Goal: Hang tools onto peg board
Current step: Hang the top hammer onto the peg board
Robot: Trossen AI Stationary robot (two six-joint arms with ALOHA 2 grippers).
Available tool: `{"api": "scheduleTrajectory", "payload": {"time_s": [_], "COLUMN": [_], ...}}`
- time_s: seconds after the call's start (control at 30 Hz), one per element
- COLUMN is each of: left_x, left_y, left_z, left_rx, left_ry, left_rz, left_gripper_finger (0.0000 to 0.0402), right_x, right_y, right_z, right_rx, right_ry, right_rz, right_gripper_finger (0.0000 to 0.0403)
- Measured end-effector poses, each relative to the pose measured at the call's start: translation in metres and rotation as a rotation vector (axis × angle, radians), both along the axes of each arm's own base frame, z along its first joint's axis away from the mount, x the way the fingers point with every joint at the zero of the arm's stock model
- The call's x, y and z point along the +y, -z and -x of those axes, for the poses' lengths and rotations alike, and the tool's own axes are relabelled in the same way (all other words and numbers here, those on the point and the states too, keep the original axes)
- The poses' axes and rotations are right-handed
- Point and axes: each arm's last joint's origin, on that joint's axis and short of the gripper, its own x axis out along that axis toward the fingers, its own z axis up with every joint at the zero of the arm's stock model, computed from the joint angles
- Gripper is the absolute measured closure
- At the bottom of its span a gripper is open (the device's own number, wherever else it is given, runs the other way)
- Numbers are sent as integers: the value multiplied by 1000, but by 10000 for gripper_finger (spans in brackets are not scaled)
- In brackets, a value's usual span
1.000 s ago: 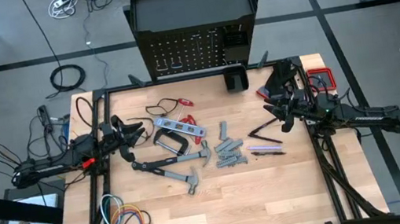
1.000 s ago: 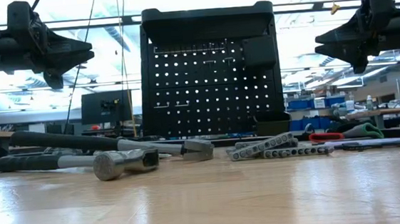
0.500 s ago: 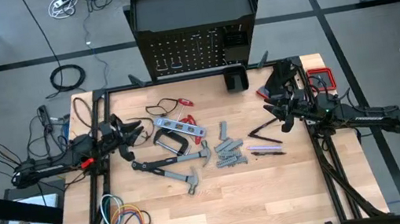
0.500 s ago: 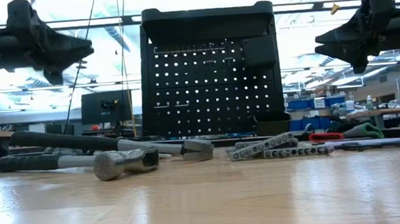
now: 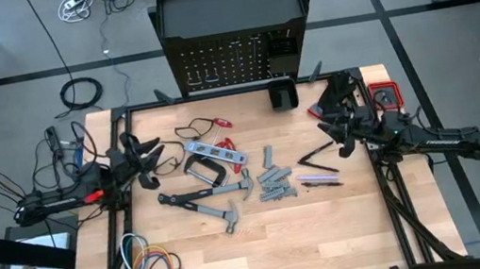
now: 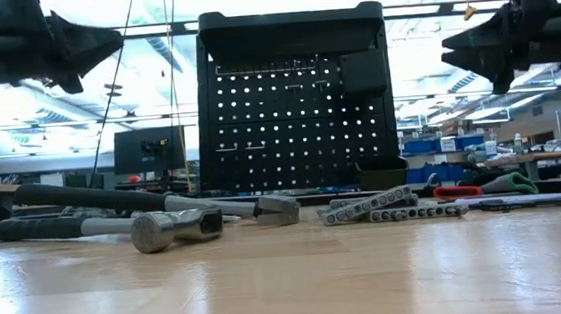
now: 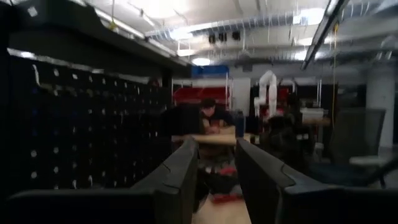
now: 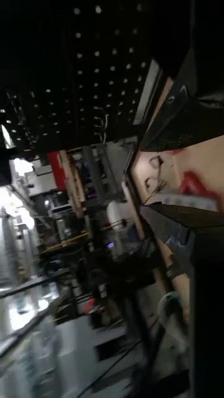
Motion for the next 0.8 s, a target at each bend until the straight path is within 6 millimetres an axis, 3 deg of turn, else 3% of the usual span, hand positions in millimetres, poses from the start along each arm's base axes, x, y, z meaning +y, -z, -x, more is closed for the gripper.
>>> {"api": "scheduleTrajectory", "payload": {"time_s": [0.17,0.4,0.63,0.8], "left_x": [0,0,0,5], "left_y": [-6,-8,-6,-10], "left_z": [3,4,3,-1], "left_rx": [-67,-91,-113,27], "left_ry": [0,2,46,-108], "left_rz": [-5,-2,106,200], "left_gripper_finger": [289,289,289,289], "right_x": [1,2,2,-1], "right_y": [-5,-6,-8,-2], "right_z": [1,0,-5,-14], "right_rx": [-117,-137,-128,-53], "right_ry": [-50,-116,-142,-121], "right_rz": [-143,-195,-162,-171], "right_gripper_finger": [247,247,247,247]}}
